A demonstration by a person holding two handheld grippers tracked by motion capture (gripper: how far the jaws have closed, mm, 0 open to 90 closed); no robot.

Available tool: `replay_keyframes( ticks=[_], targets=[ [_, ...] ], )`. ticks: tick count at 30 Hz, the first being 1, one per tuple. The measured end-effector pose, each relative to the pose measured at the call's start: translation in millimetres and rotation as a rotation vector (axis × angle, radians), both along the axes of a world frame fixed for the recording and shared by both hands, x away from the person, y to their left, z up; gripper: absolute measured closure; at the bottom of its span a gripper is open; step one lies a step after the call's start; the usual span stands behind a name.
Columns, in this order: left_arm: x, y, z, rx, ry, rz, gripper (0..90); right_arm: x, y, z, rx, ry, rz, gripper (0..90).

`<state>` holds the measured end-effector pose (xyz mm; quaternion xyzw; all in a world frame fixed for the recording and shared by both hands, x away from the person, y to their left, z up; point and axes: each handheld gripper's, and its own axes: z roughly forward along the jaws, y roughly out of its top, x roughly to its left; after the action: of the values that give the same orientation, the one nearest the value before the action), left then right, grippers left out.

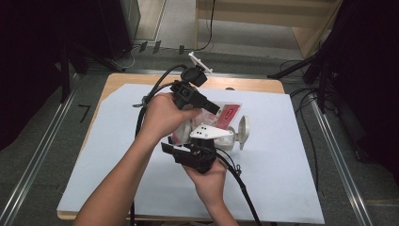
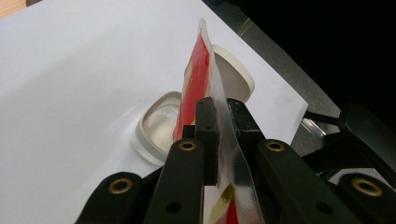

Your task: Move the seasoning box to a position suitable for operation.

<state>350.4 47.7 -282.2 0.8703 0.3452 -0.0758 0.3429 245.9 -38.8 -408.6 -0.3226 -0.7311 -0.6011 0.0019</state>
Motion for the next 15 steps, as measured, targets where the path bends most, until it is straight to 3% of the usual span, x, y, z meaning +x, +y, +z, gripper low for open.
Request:
replay_keyframes(
  ticks=[15],
  targets=[
    [0.8,0.7,-0.2,0.002,0.005,0.000,85.2,0.1,-0.4,0.4,-0.006,0.002,0.004,64.6]
  ],
)
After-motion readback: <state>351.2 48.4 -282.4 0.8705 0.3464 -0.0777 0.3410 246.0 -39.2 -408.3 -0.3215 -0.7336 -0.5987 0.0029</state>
